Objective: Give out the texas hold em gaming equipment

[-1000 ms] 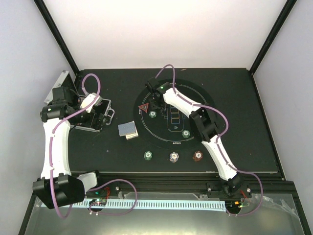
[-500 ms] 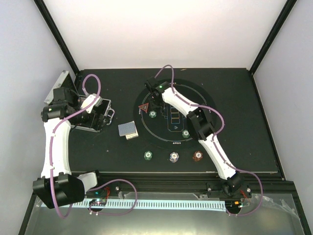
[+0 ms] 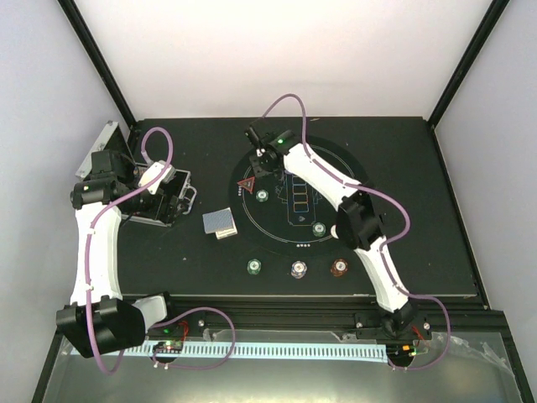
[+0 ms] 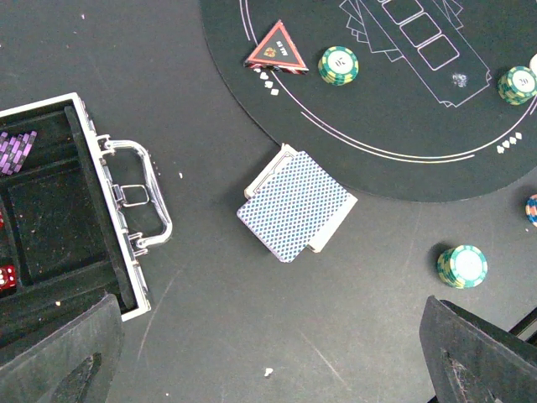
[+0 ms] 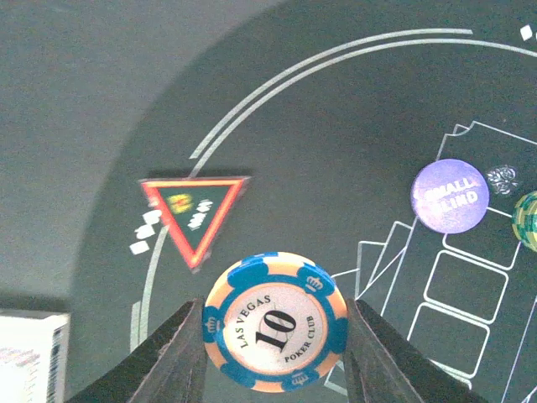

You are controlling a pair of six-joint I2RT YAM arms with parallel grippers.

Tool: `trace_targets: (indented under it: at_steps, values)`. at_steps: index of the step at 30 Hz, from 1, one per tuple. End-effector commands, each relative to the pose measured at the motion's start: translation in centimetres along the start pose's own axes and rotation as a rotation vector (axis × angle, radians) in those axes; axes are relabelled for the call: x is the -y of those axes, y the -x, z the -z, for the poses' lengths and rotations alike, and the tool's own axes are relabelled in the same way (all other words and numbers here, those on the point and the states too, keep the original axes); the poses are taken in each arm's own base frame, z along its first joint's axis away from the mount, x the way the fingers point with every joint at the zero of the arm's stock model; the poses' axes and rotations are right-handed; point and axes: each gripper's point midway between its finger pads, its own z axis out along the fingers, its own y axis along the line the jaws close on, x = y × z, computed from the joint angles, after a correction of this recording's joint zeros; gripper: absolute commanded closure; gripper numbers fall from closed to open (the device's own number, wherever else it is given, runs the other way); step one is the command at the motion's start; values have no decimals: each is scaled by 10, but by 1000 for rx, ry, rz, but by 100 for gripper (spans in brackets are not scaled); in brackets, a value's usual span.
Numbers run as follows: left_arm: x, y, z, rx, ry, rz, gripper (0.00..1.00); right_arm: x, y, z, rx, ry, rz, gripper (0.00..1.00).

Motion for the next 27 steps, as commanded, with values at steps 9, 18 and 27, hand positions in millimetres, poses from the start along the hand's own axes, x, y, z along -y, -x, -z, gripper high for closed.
trace_targets:
  at_steps: [9,18,27]
  values:
    - [-1,1,5,10,23,-14,1,-87,-63,0,-74,78,124,87]
    - [0,1,8,11,33,-17,1,-92,-98,-28,-148,62,131,87]
    - [1,1,9,13,32,-19,1,-84,-120,-50,-188,35,118,88]
